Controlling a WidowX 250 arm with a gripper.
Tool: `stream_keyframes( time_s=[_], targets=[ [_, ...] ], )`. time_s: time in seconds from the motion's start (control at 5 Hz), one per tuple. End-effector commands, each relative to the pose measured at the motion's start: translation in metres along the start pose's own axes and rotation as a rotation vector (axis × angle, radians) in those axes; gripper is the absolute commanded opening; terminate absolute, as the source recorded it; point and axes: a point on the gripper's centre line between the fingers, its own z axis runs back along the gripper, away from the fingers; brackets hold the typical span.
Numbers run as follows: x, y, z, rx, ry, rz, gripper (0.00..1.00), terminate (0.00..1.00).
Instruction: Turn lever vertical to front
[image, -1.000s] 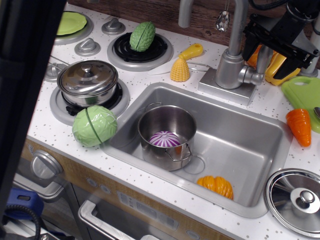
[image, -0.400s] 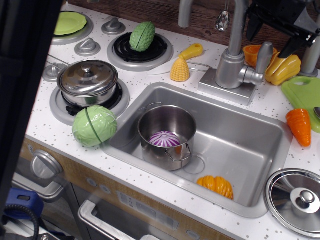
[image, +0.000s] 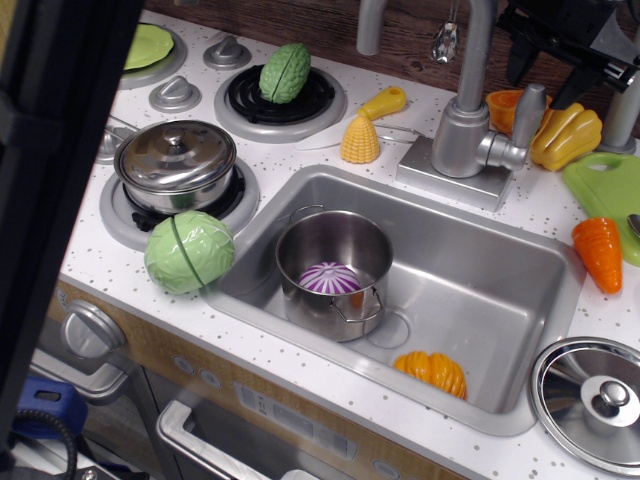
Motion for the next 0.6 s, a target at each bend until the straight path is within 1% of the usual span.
stream_keyframes(
  time_s=[0.0, 0.4],
  targets=[
    [0.0, 0.004, 0.02, -0.014, -0.021, 0.075, 0.0, 0.0],
    [-0.025, -0.009, 0.037, 0.001, 0.054, 0.151, 0.0, 0.0]
  ],
)
